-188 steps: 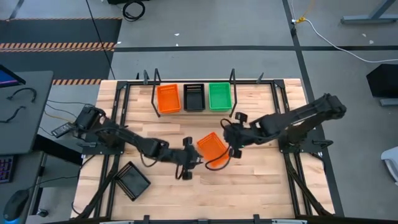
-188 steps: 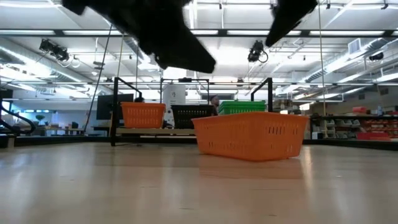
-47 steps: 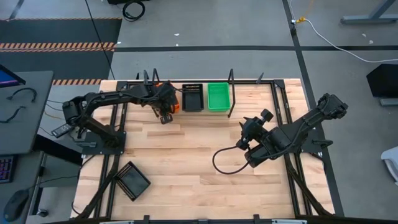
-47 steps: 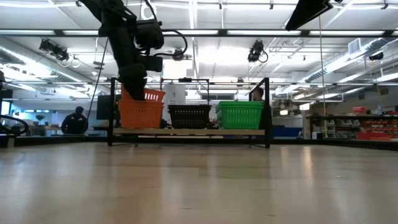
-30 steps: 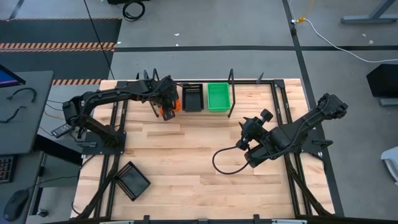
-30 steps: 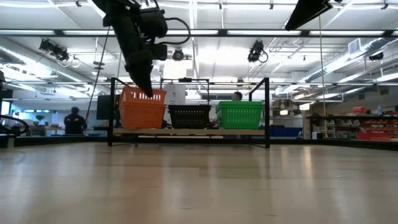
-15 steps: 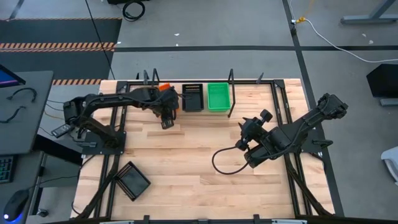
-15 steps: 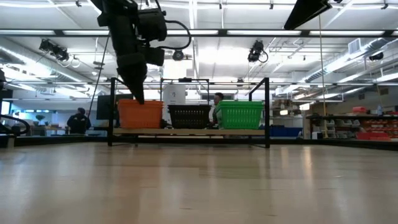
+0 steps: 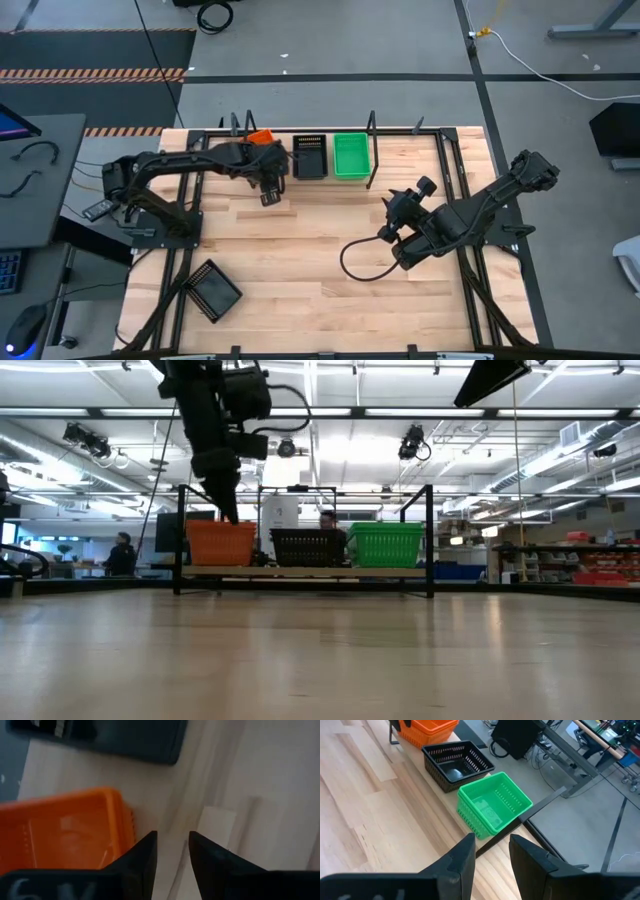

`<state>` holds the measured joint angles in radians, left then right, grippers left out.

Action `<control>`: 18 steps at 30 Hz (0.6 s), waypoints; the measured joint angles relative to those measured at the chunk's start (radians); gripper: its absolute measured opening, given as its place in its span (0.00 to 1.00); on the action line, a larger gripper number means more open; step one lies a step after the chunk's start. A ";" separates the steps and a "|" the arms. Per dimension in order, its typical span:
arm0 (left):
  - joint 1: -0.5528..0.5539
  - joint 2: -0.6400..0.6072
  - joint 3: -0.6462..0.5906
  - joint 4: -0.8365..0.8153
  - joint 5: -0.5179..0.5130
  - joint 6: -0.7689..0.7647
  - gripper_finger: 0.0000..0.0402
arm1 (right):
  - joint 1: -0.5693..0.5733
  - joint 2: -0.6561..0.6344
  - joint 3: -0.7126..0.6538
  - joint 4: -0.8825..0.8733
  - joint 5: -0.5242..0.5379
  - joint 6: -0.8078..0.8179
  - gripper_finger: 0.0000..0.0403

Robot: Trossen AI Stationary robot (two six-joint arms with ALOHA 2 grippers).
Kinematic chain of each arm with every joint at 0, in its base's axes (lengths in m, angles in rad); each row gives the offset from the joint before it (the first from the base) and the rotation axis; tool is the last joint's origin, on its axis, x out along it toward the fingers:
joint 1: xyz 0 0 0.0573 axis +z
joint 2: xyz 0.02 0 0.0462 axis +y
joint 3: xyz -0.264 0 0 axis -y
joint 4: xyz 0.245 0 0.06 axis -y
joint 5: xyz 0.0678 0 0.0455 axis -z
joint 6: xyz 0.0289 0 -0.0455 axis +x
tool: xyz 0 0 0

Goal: Stack baskets on shelf by color
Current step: Stack the orange bin on top of the orange bin on the shelf

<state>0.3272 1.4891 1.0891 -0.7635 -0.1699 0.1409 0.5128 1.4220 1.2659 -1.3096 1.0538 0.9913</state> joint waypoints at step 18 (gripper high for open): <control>0.069 0.004 -0.013 -0.033 -0.059 -0.050 0.34 | 0.000 0.000 0.000 0.008 0.000 0.000 0.31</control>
<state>0.3965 1.4933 1.0765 -0.7969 -0.2286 0.0910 0.5129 1.4220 1.2659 -1.3020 1.0538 0.9913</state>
